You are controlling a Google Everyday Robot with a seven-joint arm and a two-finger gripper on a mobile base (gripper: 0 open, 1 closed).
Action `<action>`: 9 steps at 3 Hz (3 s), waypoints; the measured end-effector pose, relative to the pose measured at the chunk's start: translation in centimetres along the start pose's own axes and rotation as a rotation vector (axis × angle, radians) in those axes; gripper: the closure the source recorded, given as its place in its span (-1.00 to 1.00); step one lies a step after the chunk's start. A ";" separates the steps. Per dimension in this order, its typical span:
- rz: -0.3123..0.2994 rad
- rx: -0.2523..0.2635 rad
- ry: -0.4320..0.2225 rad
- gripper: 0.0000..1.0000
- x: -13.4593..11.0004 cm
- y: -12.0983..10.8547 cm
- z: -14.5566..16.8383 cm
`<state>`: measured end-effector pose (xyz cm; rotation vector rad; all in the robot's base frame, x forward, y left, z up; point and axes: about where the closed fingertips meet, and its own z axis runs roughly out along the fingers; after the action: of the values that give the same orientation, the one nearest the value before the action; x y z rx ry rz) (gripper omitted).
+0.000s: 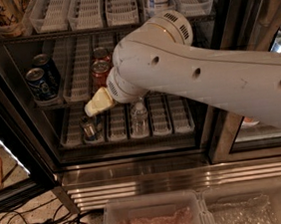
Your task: Pick coke can from middle shelf of fridge
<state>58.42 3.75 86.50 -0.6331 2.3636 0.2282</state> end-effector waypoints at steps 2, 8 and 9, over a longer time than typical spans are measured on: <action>0.106 0.087 -0.087 -1.00 -4.1 0.6 3.1; 0.182 0.118 -0.235 -0.84 -6.8 0.1 8.9; 0.192 0.151 -0.266 -0.74 -7.7 -1.7 9.5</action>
Offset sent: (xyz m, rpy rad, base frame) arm 0.0620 0.0450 -0.0071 0.1698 -0.0133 -0.3620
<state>69.69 8.23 84.25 -0.2845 2.1584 0.2025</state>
